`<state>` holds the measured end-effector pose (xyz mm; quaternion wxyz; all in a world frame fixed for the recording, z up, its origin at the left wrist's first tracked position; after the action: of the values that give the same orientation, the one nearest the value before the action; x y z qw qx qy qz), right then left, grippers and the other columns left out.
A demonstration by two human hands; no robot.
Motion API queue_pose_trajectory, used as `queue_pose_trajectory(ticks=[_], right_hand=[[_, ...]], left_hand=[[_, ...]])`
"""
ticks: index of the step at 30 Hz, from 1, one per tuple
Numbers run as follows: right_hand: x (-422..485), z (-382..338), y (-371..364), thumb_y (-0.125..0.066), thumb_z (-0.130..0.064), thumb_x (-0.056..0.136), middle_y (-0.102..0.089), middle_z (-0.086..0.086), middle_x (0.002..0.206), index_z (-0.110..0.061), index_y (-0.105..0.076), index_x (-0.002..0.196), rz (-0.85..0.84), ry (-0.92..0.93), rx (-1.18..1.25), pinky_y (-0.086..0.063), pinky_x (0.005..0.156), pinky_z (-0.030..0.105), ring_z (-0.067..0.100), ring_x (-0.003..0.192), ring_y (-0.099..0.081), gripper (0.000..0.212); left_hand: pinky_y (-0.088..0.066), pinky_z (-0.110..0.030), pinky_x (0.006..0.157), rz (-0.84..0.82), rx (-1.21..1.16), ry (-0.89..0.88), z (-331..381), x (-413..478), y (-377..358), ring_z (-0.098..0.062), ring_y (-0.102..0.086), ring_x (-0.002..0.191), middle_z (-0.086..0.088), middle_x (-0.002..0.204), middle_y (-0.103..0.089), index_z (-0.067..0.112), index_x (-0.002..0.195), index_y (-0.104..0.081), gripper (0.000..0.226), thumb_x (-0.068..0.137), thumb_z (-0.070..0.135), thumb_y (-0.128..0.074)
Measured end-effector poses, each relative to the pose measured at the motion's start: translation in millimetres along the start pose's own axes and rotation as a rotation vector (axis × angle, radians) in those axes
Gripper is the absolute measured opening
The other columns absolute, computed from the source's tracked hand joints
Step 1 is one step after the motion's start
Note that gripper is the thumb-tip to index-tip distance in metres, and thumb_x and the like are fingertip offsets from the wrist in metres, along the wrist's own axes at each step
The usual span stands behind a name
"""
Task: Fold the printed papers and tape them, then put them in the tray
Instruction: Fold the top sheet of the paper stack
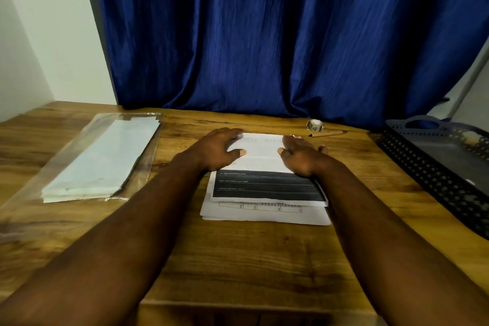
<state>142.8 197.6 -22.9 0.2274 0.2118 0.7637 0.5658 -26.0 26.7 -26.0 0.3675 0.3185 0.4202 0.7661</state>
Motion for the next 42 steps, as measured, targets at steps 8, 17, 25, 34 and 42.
queue_pose_trajectory(ticks=[8,17,25,34,42], right_hand=[[12,-2,-1,-0.032,-0.058,0.11,-0.008,0.004,0.177,-0.031,-0.013,0.17,0.08,-0.002,-0.037,-0.005,0.127,0.064,0.031,0.164,-0.008,0.068],[9,9,14,-0.076,-0.079,0.072,-0.06,0.0,0.136,-0.031,-0.06,0.127,0.367,0.119,0.249,-0.039,0.114,0.061,0.027,0.128,-0.055,0.075],[-3,1,32,-0.086,-0.027,0.086,-0.069,-0.012,0.102,-0.024,-0.068,0.103,0.59,0.432,0.488,-0.047,0.086,0.017,0.004,0.098,-0.061,0.025],[-7,1,32,-0.071,0.005,0.088,-0.076,-0.006,0.097,-0.017,-0.077,0.095,0.542,0.445,0.524,-0.058,0.096,0.038,0.011,0.097,-0.07,0.024],[-1,3,22,-0.074,-0.04,0.089,-0.072,-0.012,0.126,-0.033,-0.076,0.107,0.31,0.222,0.144,-0.021,0.123,0.055,0.017,0.128,-0.058,0.019]], left_hand=[[-0.015,-0.061,0.126,-0.126,0.104,0.045,8,-1,2,-0.028,-0.017,0.156,0.001,0.17,-0.023,0.038,0.163,-0.029,0.059,0.108,0.045,-0.05],[-0.025,-0.053,0.12,0.096,0.016,-0.091,16,1,11,-0.018,-0.042,0.135,0.01,0.137,-0.051,0.036,0.13,-0.055,0.036,0.098,0.031,-0.069],[-0.038,-0.047,0.112,0.306,-0.054,-0.131,19,-9,22,-0.021,-0.046,0.133,0.008,0.143,-0.053,0.042,0.137,-0.042,0.066,0.084,0.038,-0.082],[-0.035,-0.035,0.089,0.476,0.116,-0.255,28,-15,38,-0.011,-0.056,0.096,0.012,0.097,-0.065,0.029,0.094,-0.072,0.025,0.086,0.006,-0.068],[-0.055,-0.035,0.078,0.195,0.056,-0.079,19,-13,15,-0.017,-0.063,0.093,0.006,0.095,-0.069,0.027,0.089,-0.069,0.011,0.089,0.017,-0.071]])
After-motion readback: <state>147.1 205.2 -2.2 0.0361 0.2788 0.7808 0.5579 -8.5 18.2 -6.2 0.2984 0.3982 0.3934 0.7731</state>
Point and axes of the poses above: each hand's wrist, its own x-axis towards the middle knuckle, its own y-axis out of the back of the hand, z = x × y, the point moved 5 cm from there along x, towards the middle knuckle
